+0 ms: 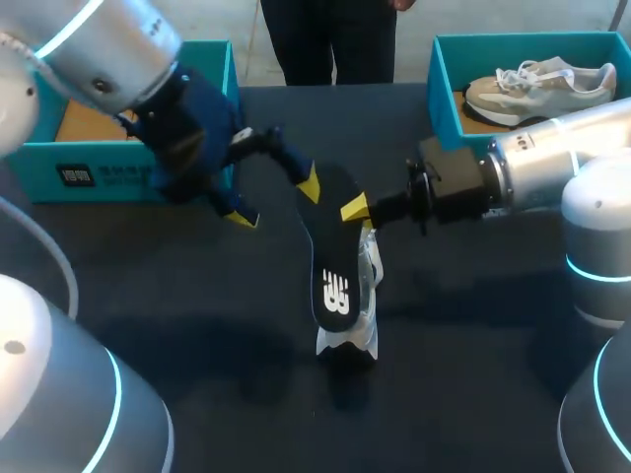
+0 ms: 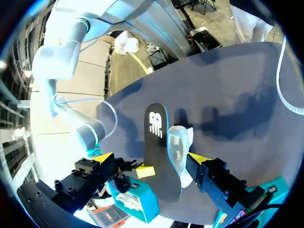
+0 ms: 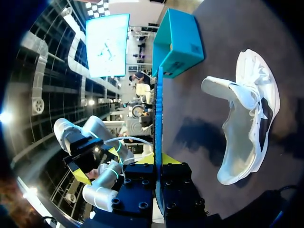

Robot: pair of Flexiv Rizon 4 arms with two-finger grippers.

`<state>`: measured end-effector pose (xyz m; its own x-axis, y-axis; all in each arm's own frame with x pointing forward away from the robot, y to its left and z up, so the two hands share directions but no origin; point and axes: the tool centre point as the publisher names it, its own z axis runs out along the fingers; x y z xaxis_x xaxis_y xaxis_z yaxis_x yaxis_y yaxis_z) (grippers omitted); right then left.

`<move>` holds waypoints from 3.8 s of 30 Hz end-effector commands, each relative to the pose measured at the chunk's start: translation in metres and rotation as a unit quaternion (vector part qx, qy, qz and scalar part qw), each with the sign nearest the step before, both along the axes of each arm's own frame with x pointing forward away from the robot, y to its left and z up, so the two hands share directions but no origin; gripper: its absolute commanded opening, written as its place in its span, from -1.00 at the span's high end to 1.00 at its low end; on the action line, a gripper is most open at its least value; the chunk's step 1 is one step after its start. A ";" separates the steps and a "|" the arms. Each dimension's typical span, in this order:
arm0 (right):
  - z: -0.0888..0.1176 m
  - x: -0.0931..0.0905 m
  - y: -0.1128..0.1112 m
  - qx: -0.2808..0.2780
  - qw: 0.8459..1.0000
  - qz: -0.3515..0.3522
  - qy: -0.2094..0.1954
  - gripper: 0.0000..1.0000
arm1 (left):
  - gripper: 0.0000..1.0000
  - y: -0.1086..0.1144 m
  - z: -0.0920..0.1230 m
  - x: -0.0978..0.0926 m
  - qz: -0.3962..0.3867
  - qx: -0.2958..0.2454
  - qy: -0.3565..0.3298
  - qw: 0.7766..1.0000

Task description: Take the shoe out of the shoebox, open the shoe tongue, remove and reinsert the insole, then place the shoe into the shoebox

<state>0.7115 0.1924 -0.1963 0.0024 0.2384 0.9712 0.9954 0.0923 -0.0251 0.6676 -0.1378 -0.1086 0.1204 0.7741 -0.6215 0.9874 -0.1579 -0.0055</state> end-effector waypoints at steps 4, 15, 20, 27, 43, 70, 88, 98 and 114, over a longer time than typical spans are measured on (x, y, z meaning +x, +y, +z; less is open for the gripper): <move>0.001 -0.001 0.002 -0.001 1.000 0.000 0.003 1.00 | -1.00 0.023 0.000 0.000 0.011 -0.166 0.028 0.986; -0.005 0.002 0.005 0.006 1.000 0.005 0.013 1.00 | -1.00 0.026 0.000 -0.002 0.012 -0.173 0.032 0.984; -0.004 0.002 0.004 0.011 1.000 -0.002 0.019 1.00 | -1.00 0.024 -0.009 -0.008 0.016 -0.200 0.077 0.977; -0.001 0.001 0.003 0.029 0.999 -0.013 0.027 1.00 | -1.00 0.024 -0.029 -0.007 0.034 -0.258 0.073 0.963; 0.012 -0.003 0.014 0.063 0.997 -0.028 0.022 1.00 | -1.00 0.020 -0.057 0.004 0.098 -0.342 0.067 0.932; 0.020 -0.016 0.031 0.082 0.996 -0.022 0.022 1.00 | 0.01 -0.006 -0.080 0.025 0.155 -0.424 0.056 0.891; 0.015 -0.020 0.035 0.085 0.996 -0.010 0.030 1.00 | 0.51 -0.018 -0.083 0.028 0.152 -0.426 0.057 0.890; 0.015 -0.020 0.038 0.088 0.996 -0.006 0.028 1.00 | 0.59 -0.022 -0.082 0.028 0.148 -0.426 0.058 0.891; 0.015 -0.021 0.040 0.089 0.996 -0.003 0.028 1.00 | 1.00 -0.022 -0.084 0.025 0.148 -0.428 0.068 0.889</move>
<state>0.6898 0.2298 -0.1811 0.0576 0.0620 0.9964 0.9934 0.0954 -0.0633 0.6943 -0.1592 -0.1906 -0.1327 -0.0021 -0.9911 0.9860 0.1014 -0.1323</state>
